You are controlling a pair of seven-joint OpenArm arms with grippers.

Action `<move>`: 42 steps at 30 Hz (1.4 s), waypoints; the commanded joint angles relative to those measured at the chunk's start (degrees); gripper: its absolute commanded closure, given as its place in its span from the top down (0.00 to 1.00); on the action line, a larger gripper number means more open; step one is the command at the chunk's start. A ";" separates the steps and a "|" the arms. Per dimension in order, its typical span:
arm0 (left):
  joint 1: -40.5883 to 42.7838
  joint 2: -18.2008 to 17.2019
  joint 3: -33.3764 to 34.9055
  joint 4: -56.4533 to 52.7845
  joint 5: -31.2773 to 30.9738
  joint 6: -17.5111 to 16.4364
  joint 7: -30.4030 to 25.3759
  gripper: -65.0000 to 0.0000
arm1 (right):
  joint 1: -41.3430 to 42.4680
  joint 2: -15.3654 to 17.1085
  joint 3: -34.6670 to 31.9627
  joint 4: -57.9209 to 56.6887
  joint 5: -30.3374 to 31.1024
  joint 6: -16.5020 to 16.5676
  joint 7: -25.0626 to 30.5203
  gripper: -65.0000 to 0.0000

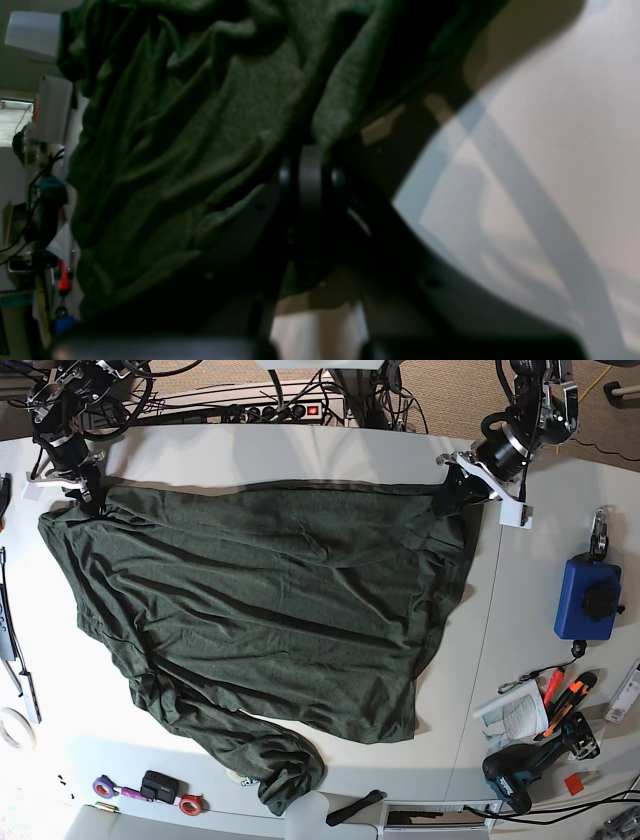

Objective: Layout the t-shirt on the table in an organized manner, then fold the t-shirt properly
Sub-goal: 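Lower the left gripper and grasp the shirt shoulder at the collar, then hold both shoulders and pull the collar line taut between grippers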

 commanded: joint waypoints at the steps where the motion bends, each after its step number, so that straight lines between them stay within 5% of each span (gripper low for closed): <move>1: -0.02 -0.39 -0.13 0.83 0.57 -0.68 -0.85 0.00 | -0.28 1.36 0.17 0.74 1.73 1.40 0.09 0.00; 3: -0.15 -0.68 -0.13 0.83 3.04 -0.63 -0.83 0.00 | -0.28 1.90 0.17 0.74 2.10 2.27 0.07 0.00; 6: -0.15 -0.76 -0.13 0.83 6.21 -0.61 -0.87 0.47 | -0.28 2.60 0.17 0.74 2.12 2.29 0.07 0.00; 8: -0.15 -0.76 -0.13 0.83 7.39 0.22 -0.96 0.60 | -0.28 2.58 0.15 0.74 2.51 2.32 0.07 0.00; 13: -0.15 -0.74 -0.13 0.83 10.64 2.14 -1.79 0.60 | -0.28 2.45 0.15 0.74 2.73 2.34 0.00 0.00; 19: -0.22 -0.79 -0.13 0.83 16.35 8.81 -4.04 0.60 | -0.28 2.45 0.15 0.74 2.73 2.34 0.02 0.00; 23: -0.35 -0.79 -0.50 0.83 14.36 8.46 -3.63 0.60 | -0.28 2.45 0.15 0.74 2.73 2.34 0.02 0.00; 35: -0.28 -0.79 -13.75 0.83 0.24 -0.35 -1.84 0.60 | -0.26 2.45 0.15 0.74 2.73 2.49 0.02 0.00; 42: -0.28 -0.72 -13.90 0.83 -1.11 1.77 0.42 0.60 | -0.28 2.45 0.15 0.74 2.71 2.49 0.02 0.00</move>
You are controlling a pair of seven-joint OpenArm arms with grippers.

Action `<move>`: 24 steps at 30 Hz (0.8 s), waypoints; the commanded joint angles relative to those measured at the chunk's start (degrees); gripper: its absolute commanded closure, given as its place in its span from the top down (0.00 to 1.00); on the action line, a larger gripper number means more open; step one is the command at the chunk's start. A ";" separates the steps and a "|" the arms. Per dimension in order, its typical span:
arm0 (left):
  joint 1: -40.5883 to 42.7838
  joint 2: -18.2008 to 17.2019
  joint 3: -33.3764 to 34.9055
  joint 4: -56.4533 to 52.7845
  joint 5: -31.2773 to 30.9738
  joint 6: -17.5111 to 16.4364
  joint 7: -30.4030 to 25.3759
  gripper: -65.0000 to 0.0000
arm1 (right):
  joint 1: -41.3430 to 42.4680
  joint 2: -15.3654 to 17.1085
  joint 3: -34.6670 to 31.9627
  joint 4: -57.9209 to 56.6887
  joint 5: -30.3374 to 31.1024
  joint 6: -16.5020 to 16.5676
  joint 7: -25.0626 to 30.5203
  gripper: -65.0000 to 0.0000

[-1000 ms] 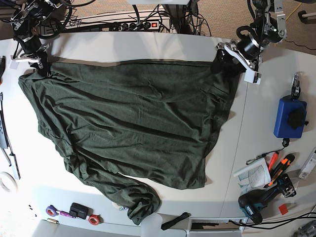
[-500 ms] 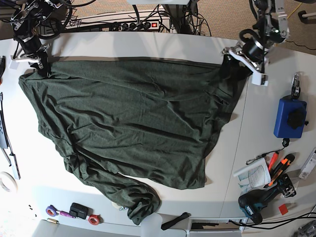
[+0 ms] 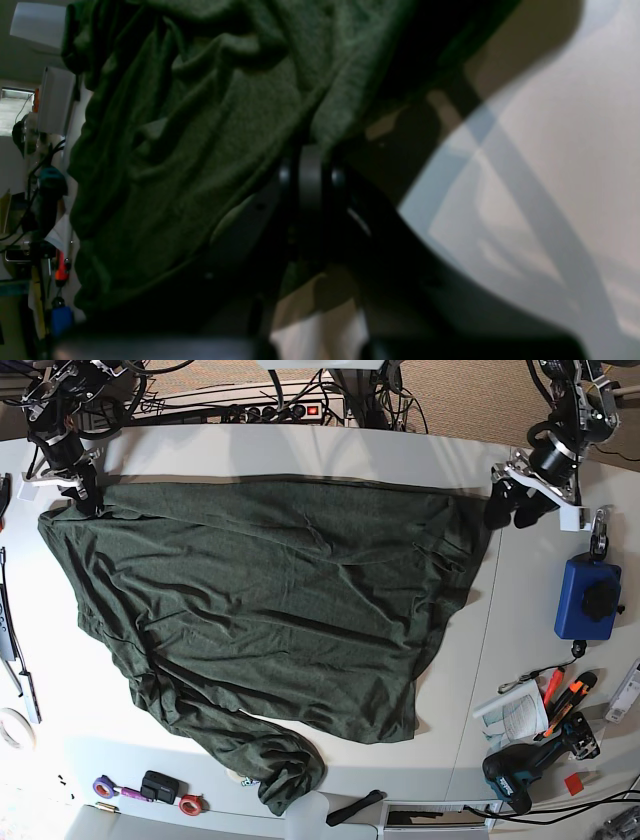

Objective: Layout the t-shirt on the table in an organized manner, then fold the t-shirt properly
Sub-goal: 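Hold both shoulders and pull the collar line taut between grippers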

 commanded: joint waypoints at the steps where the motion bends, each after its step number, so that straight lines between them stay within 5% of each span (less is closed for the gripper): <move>1: 0.02 -0.61 -0.33 0.85 -0.92 0.31 -1.31 0.60 | 0.17 1.09 0.17 0.83 1.60 1.03 0.79 0.00; 8: 0.02 -0.59 -0.37 -1.03 0.15 3.32 0.70 0.60 | 0.17 1.09 0.17 0.83 1.60 1.03 0.76 0.00; 16: -0.17 -0.48 -0.37 -10.56 -7.91 -2.69 1.92 0.60 | 0.17 1.09 0.15 0.83 1.62 1.03 0.74 0.00; 24: -1.03 -0.48 -0.35 -11.06 -8.61 -3.54 4.39 0.60 | 0.20 1.09 0.15 0.83 1.62 1.03 0.79 0.00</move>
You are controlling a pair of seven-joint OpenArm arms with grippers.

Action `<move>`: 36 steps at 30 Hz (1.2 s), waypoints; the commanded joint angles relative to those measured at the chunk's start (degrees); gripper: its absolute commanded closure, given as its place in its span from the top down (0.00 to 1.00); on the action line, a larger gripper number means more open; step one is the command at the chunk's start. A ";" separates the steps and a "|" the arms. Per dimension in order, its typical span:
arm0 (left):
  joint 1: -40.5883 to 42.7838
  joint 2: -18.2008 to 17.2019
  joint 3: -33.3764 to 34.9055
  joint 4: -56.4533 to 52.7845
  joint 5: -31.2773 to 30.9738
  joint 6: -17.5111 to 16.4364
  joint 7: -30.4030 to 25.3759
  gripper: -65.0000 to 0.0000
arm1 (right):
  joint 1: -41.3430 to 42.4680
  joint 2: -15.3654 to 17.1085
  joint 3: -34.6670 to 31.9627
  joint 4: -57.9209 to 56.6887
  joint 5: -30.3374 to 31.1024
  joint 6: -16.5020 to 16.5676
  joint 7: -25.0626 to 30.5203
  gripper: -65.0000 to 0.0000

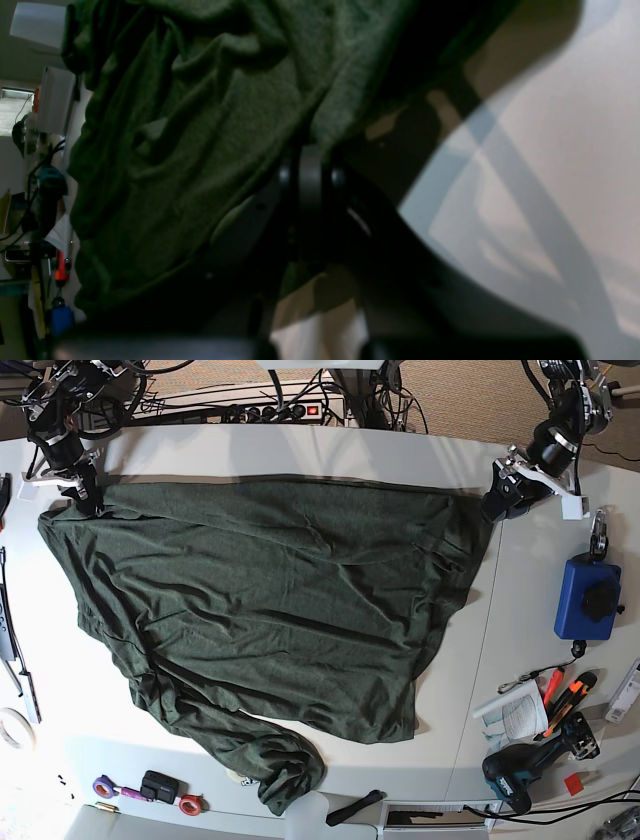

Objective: Layout the t-shirt on the table in an organized manner, then fold the t-shirt properly
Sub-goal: 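Hold both shoulders and pull the collar line taut between grippers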

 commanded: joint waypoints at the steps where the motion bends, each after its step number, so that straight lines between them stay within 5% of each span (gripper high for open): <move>1: 0.04 -0.26 0.13 0.11 1.60 0.81 3.45 0.60 | 0.17 1.09 0.15 0.83 1.60 1.05 0.79 0.00; 26: -1.92 -0.26 7.15 0.11 2.84 0.83 4.52 0.59 | 0.15 1.09 0.15 0.83 1.57 1.05 0.74 0.00; 29: -2.38 -0.26 7.15 0.11 2.80 0.83 4.48 0.46 | 0.17 1.09 0.15 0.83 1.60 1.07 0.85 0.00; 34: -3.30 -0.28 7.15 0.11 2.73 -1.09 4.48 0.00 | 0.15 1.09 0.15 0.83 1.60 3.39 0.61 0.00; 36: -3.32 -0.28 7.15 0.11 2.34 -3.85 4.50 0.00 | 0.15 1.09 0.15 0.83 1.57 3.41 0.61 0.00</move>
